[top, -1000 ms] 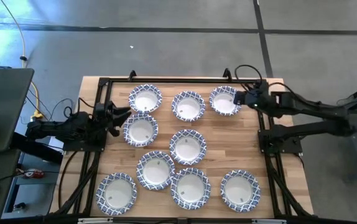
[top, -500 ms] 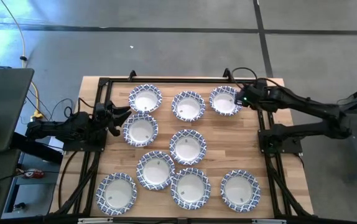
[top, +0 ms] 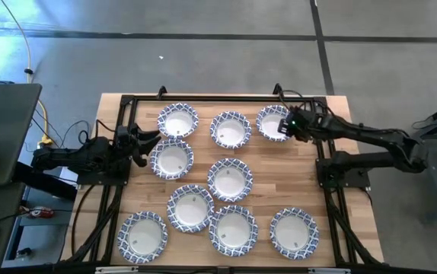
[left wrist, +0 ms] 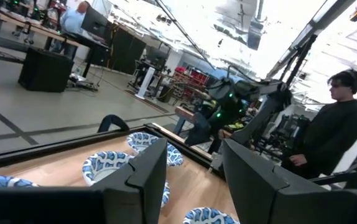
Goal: Nest bowls inside each other
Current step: Stack the white patterned bowl on top of the other white patterned bowl
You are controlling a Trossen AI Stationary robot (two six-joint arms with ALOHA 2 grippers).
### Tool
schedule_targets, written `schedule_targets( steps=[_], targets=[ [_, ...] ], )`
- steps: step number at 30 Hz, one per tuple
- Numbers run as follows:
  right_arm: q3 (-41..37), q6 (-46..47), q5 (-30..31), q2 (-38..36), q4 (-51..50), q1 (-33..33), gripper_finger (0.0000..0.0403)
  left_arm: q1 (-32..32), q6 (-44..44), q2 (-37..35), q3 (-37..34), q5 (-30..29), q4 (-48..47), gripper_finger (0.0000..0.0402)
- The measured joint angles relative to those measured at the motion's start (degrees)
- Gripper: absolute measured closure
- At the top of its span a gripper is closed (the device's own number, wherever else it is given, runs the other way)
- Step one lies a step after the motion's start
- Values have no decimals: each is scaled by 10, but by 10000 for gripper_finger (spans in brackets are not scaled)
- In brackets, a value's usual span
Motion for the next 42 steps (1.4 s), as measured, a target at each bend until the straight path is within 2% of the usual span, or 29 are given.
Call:
schedule_targets(
  steps=[11,16,23,30,36,42],
  targets=[
    [-107,24,-23,-144,59,-27,256,1,-10,0,0,-4,0,256],
    [-146,46,-43,-186,62,-39,256,1,-10,0,0,-18,0,256],
    [-169,51,-44,-194,119,-43,256,1,-10,0,0,-24,0,256],
    [-205,66,-74,-194,156,-58,256,1,-10,0,0,-30,1,256],
    [-232,81,-72,-194,230,-58,256,1,-10,0,0,-30,1,256],
    [-233,81,-64,-194,234,-58,256,1,-10,0,0,-30,1,256]
  ],
)
